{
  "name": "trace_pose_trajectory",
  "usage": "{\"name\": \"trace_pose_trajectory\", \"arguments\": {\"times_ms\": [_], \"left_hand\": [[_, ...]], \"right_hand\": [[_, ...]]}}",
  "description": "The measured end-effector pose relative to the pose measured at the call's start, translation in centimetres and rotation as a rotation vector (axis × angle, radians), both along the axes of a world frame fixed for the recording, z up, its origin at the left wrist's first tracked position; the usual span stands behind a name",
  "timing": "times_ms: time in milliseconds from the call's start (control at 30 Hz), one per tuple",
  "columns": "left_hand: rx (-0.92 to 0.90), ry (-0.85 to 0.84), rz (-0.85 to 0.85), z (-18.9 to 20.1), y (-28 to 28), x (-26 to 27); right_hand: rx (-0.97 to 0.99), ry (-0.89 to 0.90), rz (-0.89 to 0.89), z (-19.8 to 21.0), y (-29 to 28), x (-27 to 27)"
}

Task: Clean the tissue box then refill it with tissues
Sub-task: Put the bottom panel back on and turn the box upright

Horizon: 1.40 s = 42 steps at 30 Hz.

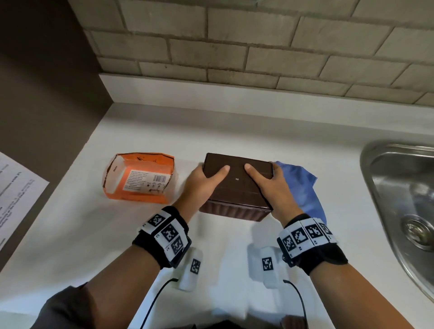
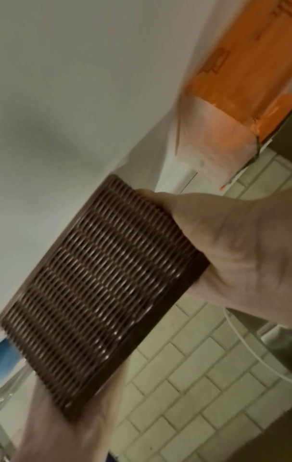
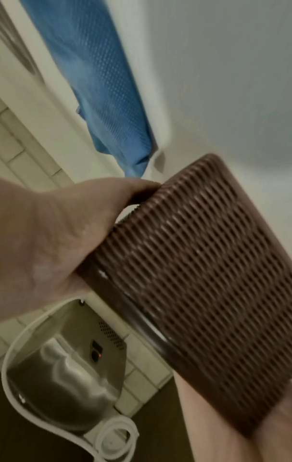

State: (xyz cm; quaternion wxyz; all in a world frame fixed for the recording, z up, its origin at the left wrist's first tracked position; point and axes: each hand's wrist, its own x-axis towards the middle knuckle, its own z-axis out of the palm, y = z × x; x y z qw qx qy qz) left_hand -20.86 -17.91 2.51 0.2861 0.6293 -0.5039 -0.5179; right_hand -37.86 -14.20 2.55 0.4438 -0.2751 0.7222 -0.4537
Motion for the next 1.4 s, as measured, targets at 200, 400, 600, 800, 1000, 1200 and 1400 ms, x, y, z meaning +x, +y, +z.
{"name": "trace_pose_trajectory", "arguments": {"times_ms": [200, 400, 600, 800, 1000, 1200, 1400], "left_hand": [[0.027, 0.029, -0.007, 0.4, 0.1, 0.0], [0.195, 0.192, -0.050, 0.4, 0.6, 1.2], [0.365, 0.348, 0.014, 0.7, 2.5, 2.2], [0.313, 0.464, -0.079, 2.2, 4.6, 3.6], [0.196, 0.604, -0.154, 4.2, 5.7, 5.1], [-0.245, 0.430, -0.349, 5.8, 6.3, 6.7], [-0.646, 0.136, -0.716, 8.2, 7.5, 6.8]], "right_hand": [[-0.027, -0.137, 0.113, 1.8, 0.3, 0.0], [-0.011, -0.328, 0.326, 2.9, 1.7, -0.8], [-0.051, -0.262, 0.319, 3.2, 3.0, -0.2], [-0.209, -0.219, 0.218, 3.9, 5.1, 1.0], [-0.206, -0.192, 0.289, 6.2, 6.4, 0.4], [0.049, -0.807, 0.225, 7.6, 7.0, -2.4], [0.152, -0.874, 0.307, 9.4, 7.1, -3.1]]}}
